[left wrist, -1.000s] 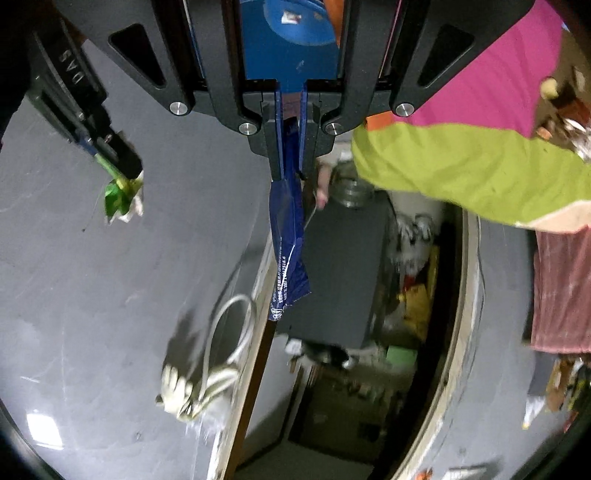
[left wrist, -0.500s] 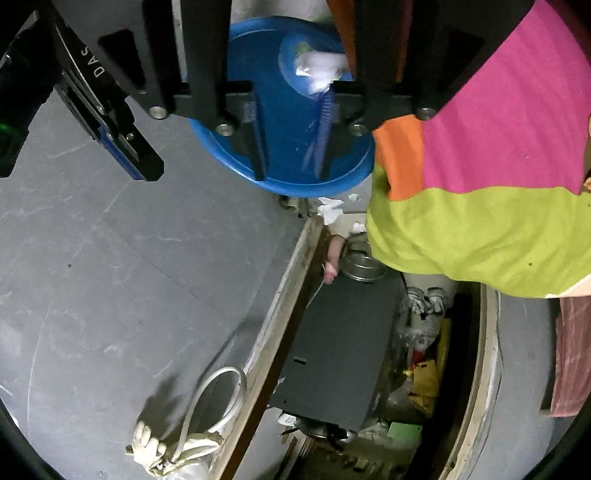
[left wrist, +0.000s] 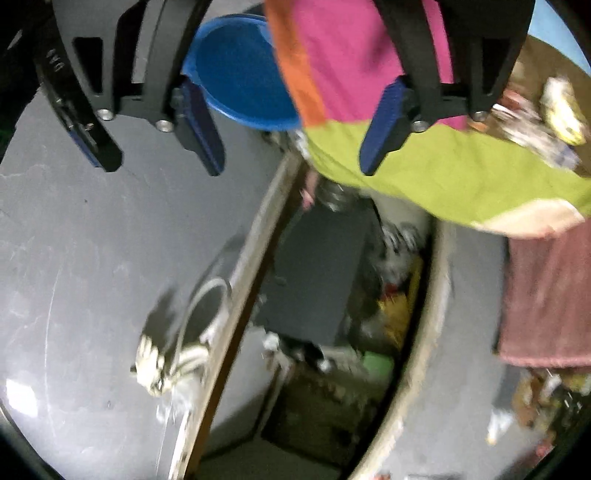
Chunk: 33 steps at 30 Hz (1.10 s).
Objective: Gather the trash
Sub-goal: 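Return both tools over the remaining trash on the blanket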
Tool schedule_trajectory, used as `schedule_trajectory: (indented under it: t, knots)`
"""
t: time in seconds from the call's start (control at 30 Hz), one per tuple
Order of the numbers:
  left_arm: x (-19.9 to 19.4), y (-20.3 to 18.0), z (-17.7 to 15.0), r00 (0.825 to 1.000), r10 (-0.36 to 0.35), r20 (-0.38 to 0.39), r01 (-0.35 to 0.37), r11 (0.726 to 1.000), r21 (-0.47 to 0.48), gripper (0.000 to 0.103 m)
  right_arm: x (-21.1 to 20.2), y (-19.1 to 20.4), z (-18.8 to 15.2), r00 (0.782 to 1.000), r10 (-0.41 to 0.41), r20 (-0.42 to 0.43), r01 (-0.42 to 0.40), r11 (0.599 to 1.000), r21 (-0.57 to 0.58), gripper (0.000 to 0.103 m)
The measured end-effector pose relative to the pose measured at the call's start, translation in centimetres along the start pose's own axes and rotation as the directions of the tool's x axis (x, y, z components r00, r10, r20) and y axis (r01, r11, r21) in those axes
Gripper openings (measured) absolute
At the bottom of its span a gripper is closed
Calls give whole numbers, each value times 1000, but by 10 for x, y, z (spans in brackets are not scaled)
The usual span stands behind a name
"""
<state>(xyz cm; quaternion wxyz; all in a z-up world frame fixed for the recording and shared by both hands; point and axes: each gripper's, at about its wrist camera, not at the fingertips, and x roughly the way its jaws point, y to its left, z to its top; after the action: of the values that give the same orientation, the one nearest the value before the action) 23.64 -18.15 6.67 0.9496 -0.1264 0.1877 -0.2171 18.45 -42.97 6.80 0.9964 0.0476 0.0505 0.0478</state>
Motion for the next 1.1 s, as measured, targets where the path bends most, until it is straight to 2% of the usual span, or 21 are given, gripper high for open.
schedule_trajectory:
  t: [0.07, 0.13, 0.2, 0.23, 0.43, 0.6, 0.73, 0.8, 0.97, 1.1]
  knots:
    - [-20, 12, 7, 999, 29, 34, -29, 1000, 10, 83, -3, 15, 8, 999, 24, 22, -24, 1000, -7, 82]
    - [-44, 29, 14, 995, 67, 78, -67, 998, 2, 94, -6, 34, 14, 997, 55, 50, -54, 998, -9, 88]
    - [-62, 43, 17, 988, 108, 112, -108, 994, -11, 101, -10, 52, 18, 994, 78, 75, -77, 997, -17, 96]
    - [-72, 52, 19, 984, 127, 128, -125, 992, -20, 101, -13, 60, 19, 992, 89, 85, -87, 996, -23, 102]
    - [-119, 90, 17, 956, 226, 185, -229, 973, -5, 101, -20, 110, 17, 979, 168, 117, -163, 985, -50, 103]
    - [-146, 119, 1, 934, 301, 194, -309, 951, 14, 101, -20, 148, 3, 967, 230, 112, -222, 972, -79, 103]
    - [-156, 150, -14, 922, 352, 163, -359, 933, 16, 101, -11, 172, -9, 963, 258, 75, -250, 963, -98, 103]
    - [-158, 165, -21, 921, 363, 137, -369, 929, 14, 101, 0, 184, -16, 963, 269, 34, -263, 958, -113, 103]
    - [-140, 199, -36, 925, 381, 8, -381, 925, 17, 101, 32, 198, -37, 954, 283, -99, -294, 947, -130, 103]
    - [-116, 216, -47, 927, 362, -98, -363, 932, 10, 101, 61, 200, -52, 931, 295, -217, -325, 938, -118, 103]
